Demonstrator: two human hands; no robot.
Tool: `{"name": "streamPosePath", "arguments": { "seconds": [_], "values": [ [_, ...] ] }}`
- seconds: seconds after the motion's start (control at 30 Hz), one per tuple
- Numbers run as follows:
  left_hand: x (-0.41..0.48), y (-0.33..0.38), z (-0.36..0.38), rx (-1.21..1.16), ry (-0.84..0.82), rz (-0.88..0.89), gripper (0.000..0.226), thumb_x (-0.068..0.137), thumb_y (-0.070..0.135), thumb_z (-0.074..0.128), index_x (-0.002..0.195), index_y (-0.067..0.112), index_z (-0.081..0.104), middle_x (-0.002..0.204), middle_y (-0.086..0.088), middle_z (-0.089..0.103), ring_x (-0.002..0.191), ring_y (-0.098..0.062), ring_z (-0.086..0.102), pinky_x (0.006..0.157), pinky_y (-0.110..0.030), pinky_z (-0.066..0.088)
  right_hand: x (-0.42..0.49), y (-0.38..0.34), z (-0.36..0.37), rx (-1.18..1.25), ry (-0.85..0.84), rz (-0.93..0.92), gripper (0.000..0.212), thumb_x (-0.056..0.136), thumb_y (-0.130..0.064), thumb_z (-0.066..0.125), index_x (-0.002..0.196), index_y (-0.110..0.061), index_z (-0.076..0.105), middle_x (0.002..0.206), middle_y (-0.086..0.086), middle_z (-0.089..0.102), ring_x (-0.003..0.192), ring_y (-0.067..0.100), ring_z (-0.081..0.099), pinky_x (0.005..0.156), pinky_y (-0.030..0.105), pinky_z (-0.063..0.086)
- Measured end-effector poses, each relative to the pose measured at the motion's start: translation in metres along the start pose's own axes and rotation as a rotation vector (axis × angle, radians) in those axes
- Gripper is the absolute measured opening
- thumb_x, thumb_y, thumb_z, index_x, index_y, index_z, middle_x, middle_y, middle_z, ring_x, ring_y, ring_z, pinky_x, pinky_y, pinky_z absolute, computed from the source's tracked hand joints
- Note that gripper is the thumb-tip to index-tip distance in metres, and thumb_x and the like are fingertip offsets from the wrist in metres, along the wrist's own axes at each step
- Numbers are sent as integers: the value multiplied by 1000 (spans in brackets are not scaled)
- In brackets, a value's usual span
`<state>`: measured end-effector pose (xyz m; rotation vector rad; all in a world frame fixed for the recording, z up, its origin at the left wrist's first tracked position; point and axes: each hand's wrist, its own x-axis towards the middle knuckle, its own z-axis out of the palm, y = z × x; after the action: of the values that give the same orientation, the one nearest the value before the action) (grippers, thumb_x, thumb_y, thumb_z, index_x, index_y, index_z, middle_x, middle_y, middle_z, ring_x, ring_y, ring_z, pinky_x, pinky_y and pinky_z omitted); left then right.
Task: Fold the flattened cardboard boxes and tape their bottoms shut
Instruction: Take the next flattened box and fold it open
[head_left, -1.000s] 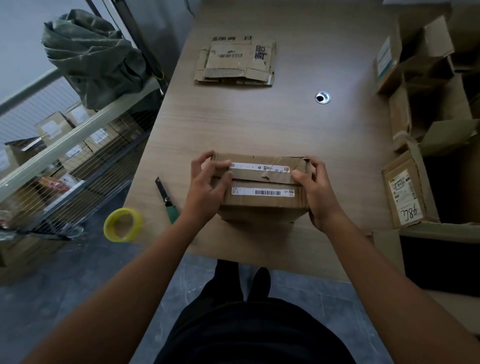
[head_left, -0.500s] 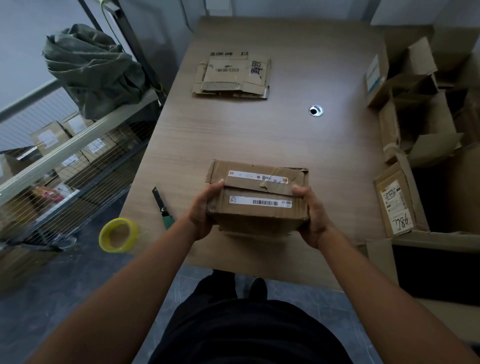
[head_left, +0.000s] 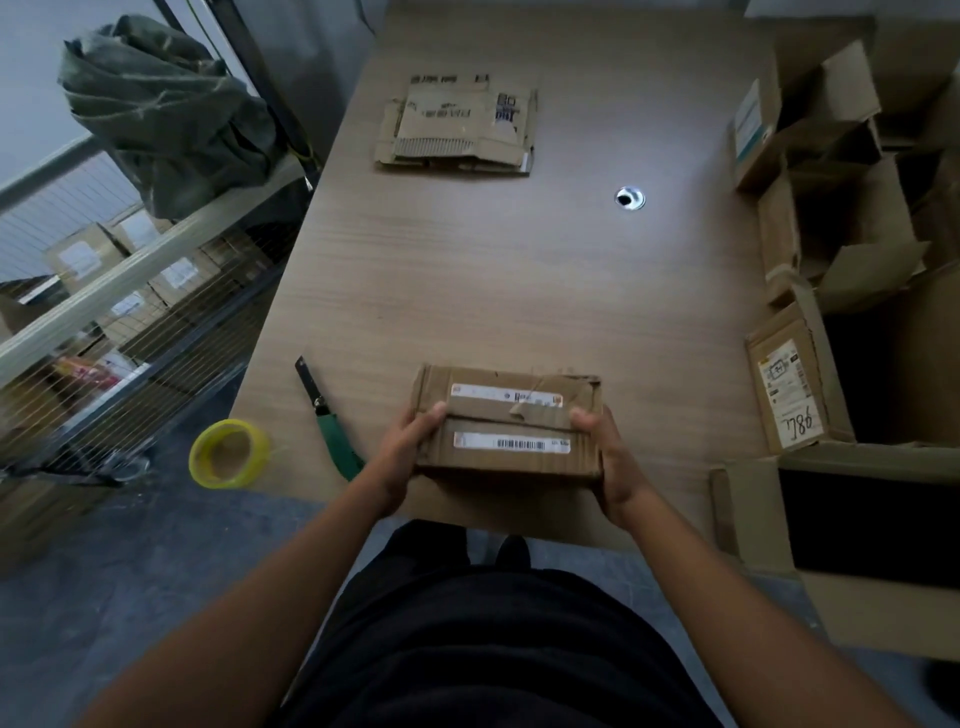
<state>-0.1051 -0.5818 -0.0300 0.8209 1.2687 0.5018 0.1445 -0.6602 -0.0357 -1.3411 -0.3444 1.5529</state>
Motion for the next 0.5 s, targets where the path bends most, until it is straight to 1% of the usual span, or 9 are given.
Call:
{"name": "streamPosePath", "arguments": {
  "seconds": [0.1,0.17,0.2,0.27,0.33,0.37,0.4,0.47,0.5],
  "values": [
    [12,15,-4,127,48,114,48,94,44,64,138,30,48,127,-8,64,108,-28,69,87,-45,60,7,-7,7,-108,20,-45,52,85,-40,63,134,-23,54,125,13,69,106,31,71,84,47,60],
    [18,21,-2,178,82,119,46,102,36,57,144,30,40,126,-8,62,107,-27,68,86,-45,61,9,-14,11,-273,48,-66,55,84,-47,65,134,-27,56,128,10,68,104,23,73,87,42,59],
    [19,22,0,194,101,116,48,103,36,55,147,30,36,125,-8,61,106,-27,69,86,-46,61,10,-18,10,-413,77,-92,61,84,-52,66,139,-27,54,135,9,65,110,18,70,91,39,57],
    [20,23,3,217,124,129,52,103,38,53,150,34,31,124,-8,61,102,-28,70,84,-48,62,11,-27,7,-874,216,-255,76,90,-54,66,154,-25,37,155,2,45,136,15,49,109,39,44],
    [19,23,7,248,160,157,53,103,40,51,151,37,28,122,-7,61,100,-28,70,83,-49,62,8,-32,15,-1217,361,-590,71,96,-40,63,156,-17,32,160,8,36,150,23,29,120,47,33],
    [18,24,11,261,173,166,53,104,40,50,151,37,27,120,-6,61,99,-27,70,83,-49,62,6,-32,28,-1305,339,-712,66,98,-35,61,155,-14,33,161,11,34,152,27,24,121,50,30],
    [18,25,14,267,179,165,52,104,39,49,152,37,27,120,-5,61,98,-26,70,83,-48,62,4,-29,45,-1375,260,-741,63,101,-37,55,155,-14,32,163,12,29,154,29,18,124,51,24],
    [17,28,14,265,158,151,53,104,41,48,152,35,27,124,-8,59,102,-28,68,87,-51,60,6,-13,79,-1549,104,-582,67,105,-50,36,161,-21,16,170,9,6,157,27,-2,127,49,6],
    [16,30,11,257,118,136,54,103,44,47,153,33,28,129,-9,58,107,-28,65,92,-52,58,11,-1,92,-1638,97,-525,69,105,-55,26,163,-23,6,170,8,-6,156,26,-12,127,47,-3]
  ]
}}
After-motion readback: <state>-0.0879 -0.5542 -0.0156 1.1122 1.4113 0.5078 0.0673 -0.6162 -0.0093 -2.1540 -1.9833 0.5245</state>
